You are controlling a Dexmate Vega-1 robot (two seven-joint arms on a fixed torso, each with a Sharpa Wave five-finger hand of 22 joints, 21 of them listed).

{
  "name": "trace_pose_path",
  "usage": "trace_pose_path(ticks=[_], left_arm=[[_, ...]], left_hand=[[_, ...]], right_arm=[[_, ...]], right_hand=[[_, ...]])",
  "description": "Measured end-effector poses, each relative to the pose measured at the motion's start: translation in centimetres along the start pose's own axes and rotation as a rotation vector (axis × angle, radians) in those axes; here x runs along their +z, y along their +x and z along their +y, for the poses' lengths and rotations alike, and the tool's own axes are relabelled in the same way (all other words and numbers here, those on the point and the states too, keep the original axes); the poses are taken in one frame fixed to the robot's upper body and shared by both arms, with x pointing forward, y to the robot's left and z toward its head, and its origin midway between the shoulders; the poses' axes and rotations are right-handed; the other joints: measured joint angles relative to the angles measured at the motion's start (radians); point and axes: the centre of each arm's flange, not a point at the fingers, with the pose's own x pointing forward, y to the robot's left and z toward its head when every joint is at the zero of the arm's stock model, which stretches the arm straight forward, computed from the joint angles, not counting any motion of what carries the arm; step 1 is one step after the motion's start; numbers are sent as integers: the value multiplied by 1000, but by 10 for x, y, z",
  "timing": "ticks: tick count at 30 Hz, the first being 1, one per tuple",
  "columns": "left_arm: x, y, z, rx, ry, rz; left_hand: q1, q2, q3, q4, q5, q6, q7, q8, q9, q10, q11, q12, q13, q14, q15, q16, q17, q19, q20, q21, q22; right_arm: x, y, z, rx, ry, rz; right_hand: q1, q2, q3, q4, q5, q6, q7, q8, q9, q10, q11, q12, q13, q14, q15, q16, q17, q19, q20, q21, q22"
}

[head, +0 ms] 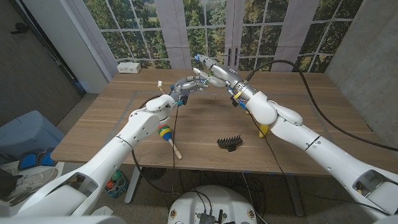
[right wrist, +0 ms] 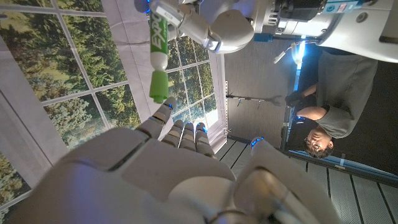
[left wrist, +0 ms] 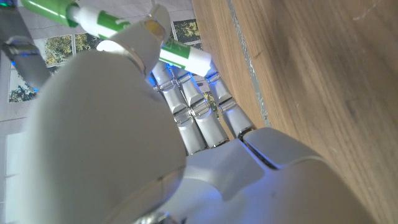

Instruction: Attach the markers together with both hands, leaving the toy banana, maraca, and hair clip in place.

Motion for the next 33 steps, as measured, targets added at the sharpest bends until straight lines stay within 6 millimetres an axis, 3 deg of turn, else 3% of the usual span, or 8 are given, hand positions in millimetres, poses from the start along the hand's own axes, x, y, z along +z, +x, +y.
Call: trace_pose_path(ticks=[9,13,17,23,26,29,33], left_arm=[[-11,5,1,-75,-167,30],[-14,6,2,-101,-231,35],[-15,7,2,-118,-273,36],[-15,8,0,-141,-318,28],[-16,8,1,-143,-339,27],[-16,9,1,-145,-355,24],[-15,9,0,-149,-370,17]], left_hand=[[9,11,-53,52,137,19,18,-64,-92,0,0,0,0,-7,7,69,105,-45,4,102,39],[10,11,-89,41,180,62,22,-65,-99,0,0,0,0,8,6,97,131,-55,5,144,36],[10,12,-119,53,219,45,18,-74,-84,0,0,0,0,5,-2,100,153,-73,9,193,33],[27,29,-160,47,251,29,11,-75,-43,0,0,0,43,-8,7,124,211,-93,10,265,28],[44,46,-167,45,205,36,3,-61,4,0,0,0,58,3,13,130,233,-99,8,320,16],[54,56,-166,44,102,43,-4,-39,81,0,0,0,58,19,28,120,233,-114,12,394,-6],[63,65,-160,38,101,15,-5,-37,157,0,0,0,58,20,29,98,279,-150,14,491,-8]], right_arm=[[-8,9,8,3,66,20],[-11,11,10,-4,81,26],[-12,12,11,-4,81,31],[-12,15,15,5,71,36],[-15,16,17,12,56,49],[-16,17,19,21,45,59],[-18,18,22,34,34,65]], right_hand=[[-8,-8,12,-10,8,0,0,0,0,0,0,0,0,0,0,-5,-3,0,0,-4,0],[-8,-8,20,-12,8,0,0,0,0,0,0,0,0,-3,-4,-5,-3,0,0,-4,-1],[-20,-13,26,-10,12,21,-5,5,0,2,-2,0,0,-3,-4,-5,-3,0,0,-11,-3],[-30,-20,29,-7,12,27,2,13,0,8,0,4,0,1,1,-5,-3,0,0,-12,0],[-39,-16,33,-3,12,31,6,12,0,7,0,4,0,2,2,-5,-3,0,0,-15,0],[-49,-25,37,-7,12,35,9,13,0,7,0,4,0,2,2,-5,-3,0,0,-18,0],[-52,-23,38,-7,19,35,9,12,0,7,0,4,0,2,2,-5,-3,0,0,-22,0]])
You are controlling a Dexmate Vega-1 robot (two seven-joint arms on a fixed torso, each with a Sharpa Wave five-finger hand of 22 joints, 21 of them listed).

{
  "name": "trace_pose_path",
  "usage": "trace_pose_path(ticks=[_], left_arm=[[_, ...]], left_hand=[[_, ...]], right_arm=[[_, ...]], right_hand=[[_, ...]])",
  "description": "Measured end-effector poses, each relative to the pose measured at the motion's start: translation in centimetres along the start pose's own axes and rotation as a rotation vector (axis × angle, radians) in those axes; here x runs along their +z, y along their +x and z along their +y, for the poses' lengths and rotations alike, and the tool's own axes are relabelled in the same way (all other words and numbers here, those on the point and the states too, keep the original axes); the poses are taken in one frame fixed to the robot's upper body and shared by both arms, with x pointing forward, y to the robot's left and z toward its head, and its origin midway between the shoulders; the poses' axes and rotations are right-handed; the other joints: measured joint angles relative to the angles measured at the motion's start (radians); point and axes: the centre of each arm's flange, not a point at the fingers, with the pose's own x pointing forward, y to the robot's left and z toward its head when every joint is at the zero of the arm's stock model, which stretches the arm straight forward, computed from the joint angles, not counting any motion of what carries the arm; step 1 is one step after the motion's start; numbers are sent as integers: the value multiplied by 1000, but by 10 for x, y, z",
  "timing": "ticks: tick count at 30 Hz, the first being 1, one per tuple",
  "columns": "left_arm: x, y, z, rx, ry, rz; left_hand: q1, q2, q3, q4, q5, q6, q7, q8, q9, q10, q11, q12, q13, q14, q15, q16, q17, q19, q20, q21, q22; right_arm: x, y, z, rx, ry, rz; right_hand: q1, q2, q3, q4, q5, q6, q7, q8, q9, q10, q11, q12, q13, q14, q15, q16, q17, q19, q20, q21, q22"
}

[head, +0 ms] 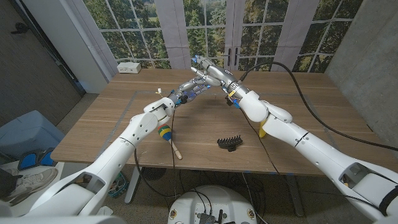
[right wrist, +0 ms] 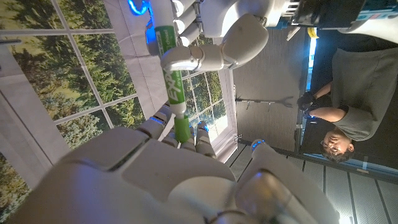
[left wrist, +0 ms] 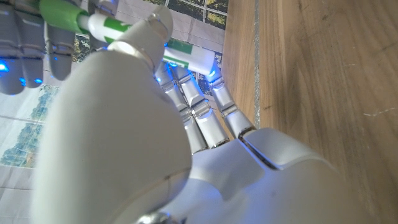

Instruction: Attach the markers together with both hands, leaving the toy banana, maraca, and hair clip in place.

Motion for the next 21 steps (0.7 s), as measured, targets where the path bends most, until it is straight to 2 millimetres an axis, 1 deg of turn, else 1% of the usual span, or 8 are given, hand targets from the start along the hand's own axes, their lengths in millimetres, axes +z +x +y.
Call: trace_pose_path(ticks=[2,3,4,5,6,7,10,21], left_arm=[[1,0,0,-2,-7,-5],[1,0,0,-2,-9,-7],[2,0,-1,-3,-13,-11],[2,0,-1,-4,-16,-13],[2,0,-1,-4,-17,-13],[2,0,-1,-4,-19,-14],[2,1,-1,-4,-25,-19],[2,2,1,4,-33,-27]], left_hand=[[0,0,0,0,20,-5,5,-2,20,0,0,0,0,0,0,-2,12,-16,-1,38,-8],[0,0,0,0,75,8,17,-33,-17,0,0,0,0,0,0,-17,2,-27,1,58,-29],[0,0,-3,3,163,40,33,-82,-89,-5,5,0,0,13,-8,-41,-48,-35,1,74,-59],[-4,-4,-6,6,232,69,45,-118,-144,-13,13,0,0,14,-7,-58,-89,-40,2,82,-80],[-12,-12,-9,9,283,83,48,-142,-181,-17,12,0,-3,27,-19,-72,-119,-45,1,85,-93],[-17,-17,-12,12,310,90,51,-155,-202,-21,8,0,-16,32,-24,-79,-135,-45,1,86,-100],[-26,-26,-14,14,341,93,52,-168,-226,-27,1,0,-40,32,-32,-85,-152,-45,1,85,-107],[-31,-31,-15,14,366,99,50,-170,-243,-29,0,9,-40,32,-32,-85,-167,-51,6,85,-107]], right_arm=[[-1,0,2,6,-4,5],[-2,0,2,9,-7,8],[-3,0,3,14,-10,13],[-4,0,4,17,-12,17],[-5,0,5,21,-14,21],[-6,0,5,23,-15,24],[-8,1,7,34,-23,32],[-13,2,16,81,-38,40]], right_hand=[[-2,2,4,4,0,-1,1,-1,0,0,0,0,0,0,0,0,0,0,0,0,0],[-3,2,7,1,0,-6,6,-5,0,0,0,0,0,0,0,0,0,0,0,0,0],[-8,-2,9,-1,1,-8,7,-5,0,0,0,0,0,2,2,0,0,0,0,0,0],[-15,-9,9,-2,4,-8,8,-5,0,0,0,0,0,5,4,0,0,8,-7,0,-1],[-23,-1,12,1,4,-8,7,-5,0,3,-2,0,0,11,3,0,0,8,-7,0,-2],[-22,-2,12,1,4,-8,8,-5,0,9,-3,2,0,13,1,0,-3,11,-3,0,-3],[-33,-12,12,1,4,-8,7,-5,0,17,-5,4,0,13,1,0,-5,15,-7,-1,-3],[-41,-4,19,0,8,-2,2,-5,0,28,-8,8,0,20,-6,5,-5,15,-7,-4,0]])
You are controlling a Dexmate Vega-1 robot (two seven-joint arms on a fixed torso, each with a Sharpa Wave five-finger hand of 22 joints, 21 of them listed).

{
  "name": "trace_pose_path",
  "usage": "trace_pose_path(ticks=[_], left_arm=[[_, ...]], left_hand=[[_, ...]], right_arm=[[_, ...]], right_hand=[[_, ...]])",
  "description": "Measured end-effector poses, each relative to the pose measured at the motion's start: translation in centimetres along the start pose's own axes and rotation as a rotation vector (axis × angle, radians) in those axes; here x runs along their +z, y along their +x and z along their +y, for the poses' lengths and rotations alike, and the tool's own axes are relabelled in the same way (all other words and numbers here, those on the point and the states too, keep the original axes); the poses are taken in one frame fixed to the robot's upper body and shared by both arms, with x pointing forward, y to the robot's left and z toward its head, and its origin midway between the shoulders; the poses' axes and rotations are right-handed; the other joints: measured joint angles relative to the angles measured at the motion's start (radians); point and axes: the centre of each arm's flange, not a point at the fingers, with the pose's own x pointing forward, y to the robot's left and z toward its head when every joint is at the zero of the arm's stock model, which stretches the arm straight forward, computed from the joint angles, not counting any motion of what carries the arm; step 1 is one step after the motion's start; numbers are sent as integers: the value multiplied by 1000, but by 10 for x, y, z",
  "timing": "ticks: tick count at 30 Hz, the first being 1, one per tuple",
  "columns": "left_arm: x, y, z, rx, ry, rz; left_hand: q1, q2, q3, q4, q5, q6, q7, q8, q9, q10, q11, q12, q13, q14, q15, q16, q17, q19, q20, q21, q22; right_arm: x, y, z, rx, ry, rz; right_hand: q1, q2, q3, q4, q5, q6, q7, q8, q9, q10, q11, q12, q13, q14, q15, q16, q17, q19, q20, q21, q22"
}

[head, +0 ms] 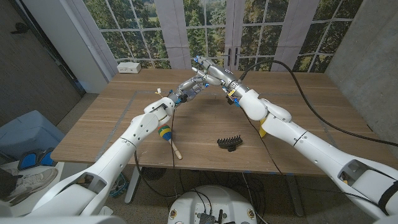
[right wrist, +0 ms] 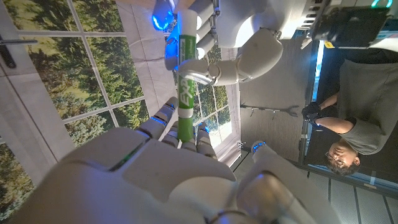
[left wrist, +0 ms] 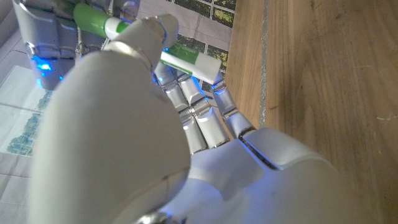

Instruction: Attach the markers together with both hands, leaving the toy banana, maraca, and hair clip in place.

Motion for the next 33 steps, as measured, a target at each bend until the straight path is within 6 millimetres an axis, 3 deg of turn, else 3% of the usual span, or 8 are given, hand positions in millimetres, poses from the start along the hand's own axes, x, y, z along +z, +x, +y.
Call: trace_pose_path(ticks=[10,11,16,20,22,24,32,33], left_arm=[[1,1,1,12,-3,-6],[1,2,1,14,-4,-6],[3,2,2,20,-3,-16],[7,2,4,37,17,-27],[9,1,5,47,36,-31],[11,1,5,62,65,-38],[18,-2,6,121,171,-65],[19,-2,8,136,186,-69]], left_hand=[[0,0,-7,-7,26,1,1,-8,-13,0,0,20,-6,0,0,-6,-10,0,0,0,0],[0,0,-7,-7,26,1,1,-8,-14,0,0,20,-7,0,0,-7,-13,-2,-2,0,0],[0,0,-11,-11,34,2,-1,-8,-15,0,0,20,-4,0,0,-7,-15,-5,-5,-5,0],[0,0,-12,-12,40,3,-1,-8,-16,0,1,20,4,6,-6,-7,-19,-9,-2,-5,0],[0,0,-12,-12,40,4,-3,-8,-16,0,1,20,8,7,-11,-6,-22,-9,-2,-5,0],[0,0,-12,-12,44,4,-3,-8,-17,0,1,20,8,7,-14,-6,-24,-14,-3,-5,0],[0,0,-17,-16,50,6,-4,-8,-23,0,0,29,2,11,-17,-11,-32,-20,-6,-12,0],[0,0,-29,-5,51,6,-4,-8,-23,0,0,29,0,11,-17,-11,-33,-20,-6,-12,0]], right_arm=[[-1,2,6,31,-19,1],[-2,2,6,28,-21,2],[-4,0,5,1,-29,-4],[-6,-2,3,-33,-34,-15],[-7,-3,0,-54,-34,-22],[-7,-4,-2,-73,-30,-28],[-11,-8,-9,-127,-16,-41],[-12,-8,-9,-128,-15,-38]], right_hand=[[-10,-10,12,-4,0,9,-9,0,0,4,-4,0,0,8,3,0,0,0,0,-7,-3],[-19,-12,14,-6,0,14,-14,0,0,7,-8,0,0,14,4,0,0,11,11,-8,-2],[-23,-15,36,-29,0,30,-99,0,0,14,-15,-5,0,37,11,0,-8,32,76,-15,0],[7,-45,38,-86,-12,22,-148,0,0,14,-14,-8,0,58,28,0,-19,57,122,-15,0],[17,-56,40,-104,-13,19,-163,0,0,14,-14,-8,0,72,25,0,-19,64,137,-15,0],[21,-59,40,-115,-20,18,-165,-4,0,19,-19,-8,0,72,25,0,-19,68,144,-15,0],[26,-75,36,-120,-28,17,-164,-4,0,21,-26,-8,0,72,25,0,-19,73,149,-15,0],[26,-75,36,-125,-28,14,-160,-4,0,17,-29,-8,0,72,25,0,-19,76,152,-15,0]])
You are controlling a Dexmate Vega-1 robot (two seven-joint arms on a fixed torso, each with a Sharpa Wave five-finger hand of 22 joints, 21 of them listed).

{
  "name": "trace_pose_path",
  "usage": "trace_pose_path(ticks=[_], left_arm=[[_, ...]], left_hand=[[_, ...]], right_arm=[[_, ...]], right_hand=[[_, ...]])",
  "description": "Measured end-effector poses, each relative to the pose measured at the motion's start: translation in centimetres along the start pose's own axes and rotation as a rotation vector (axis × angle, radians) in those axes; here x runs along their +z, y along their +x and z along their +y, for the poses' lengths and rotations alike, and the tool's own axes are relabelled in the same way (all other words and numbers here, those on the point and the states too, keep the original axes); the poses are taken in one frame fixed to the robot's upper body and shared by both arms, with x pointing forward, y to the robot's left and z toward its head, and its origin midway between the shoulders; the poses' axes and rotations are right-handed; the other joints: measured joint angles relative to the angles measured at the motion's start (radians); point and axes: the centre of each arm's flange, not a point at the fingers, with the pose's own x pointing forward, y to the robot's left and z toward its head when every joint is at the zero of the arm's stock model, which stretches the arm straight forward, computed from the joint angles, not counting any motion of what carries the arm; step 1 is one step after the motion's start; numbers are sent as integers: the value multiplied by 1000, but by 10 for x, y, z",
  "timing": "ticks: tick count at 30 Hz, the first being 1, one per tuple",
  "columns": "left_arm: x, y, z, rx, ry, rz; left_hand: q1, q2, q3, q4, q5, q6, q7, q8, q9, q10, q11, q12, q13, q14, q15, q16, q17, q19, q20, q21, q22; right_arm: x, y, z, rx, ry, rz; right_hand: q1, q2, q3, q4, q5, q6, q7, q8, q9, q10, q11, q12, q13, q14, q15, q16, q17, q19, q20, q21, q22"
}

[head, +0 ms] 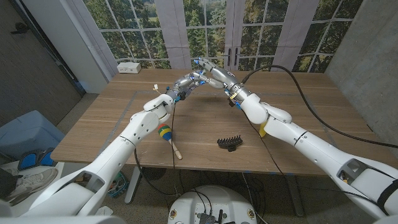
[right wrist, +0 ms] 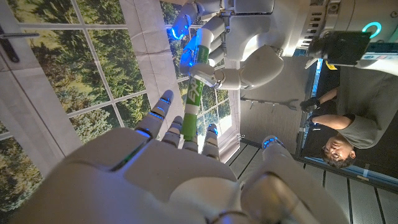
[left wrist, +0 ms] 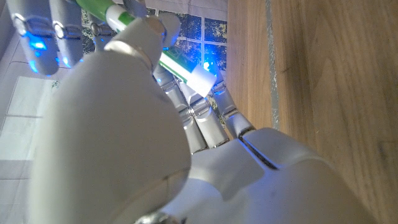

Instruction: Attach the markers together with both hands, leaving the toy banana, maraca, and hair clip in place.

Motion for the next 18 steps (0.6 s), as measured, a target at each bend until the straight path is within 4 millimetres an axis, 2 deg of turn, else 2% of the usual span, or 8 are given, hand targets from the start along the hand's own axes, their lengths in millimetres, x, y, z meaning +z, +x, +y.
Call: trace_pose_path(ticks=[2,6,11,12,18], left_arm=[[2,-3,-5,-1,39,-5],[5,-6,-6,31,123,-18],[6,-7,3,101,204,-24],[9,-10,-8,81,247,-30],[12,-14,-9,118,350,-33]], left_hand=[[0,0,-16,13,0,0,0,0,0,0,0,-7,-6,0,0,0,-1,-4,4,0,0],[0,0,-20,12,4,0,0,0,0,0,0,-10,-5,-2,-2,0,-5,-5,5,0,0],[3,3,-25,14,4,0,0,0,0,0,0,-19,-5,-2,-2,0,-9,-9,2,0,0],[6,6,-25,14,4,0,0,0,0,0,0,-24,-5,-2,-2,0,-10,-11,0,0,0],[11,11,-35,15,4,0,0,0,-5,0,0,-33,-5,-5,-6,0,-13,-13,2,0,1]], right_arm=[[3,-1,-5,-31,19,-22],[2,-3,-12,-68,40,-27],[1,-7,-20,-106,66,-28],[1,-8,-22,-109,66,-27],[0,-12,-29,-135,84,-24]], right_hand=[[0,0,1,-4,0,-2,2,0,0,0,-3,0,0,0,0,0,0,0,0,0,0],[0,0,-2,-7,0,-2,2,0,0,-2,-1,0,0,0,0,0,0,0,0,0,0],[10,-11,-3,-8,-7,-2,2,0,0,-2,-1,0,0,0,0,0,1,0,0,0,0],[7,-14,-3,-8,-7,-2,2,0,0,-2,-1,0,0,0,0,0,2,0,0,0,0],[0,-21,-7,-12,-7,-2,2,0,0,-2,-1,0,0,7,3,0,3,0,0,-1,0]])
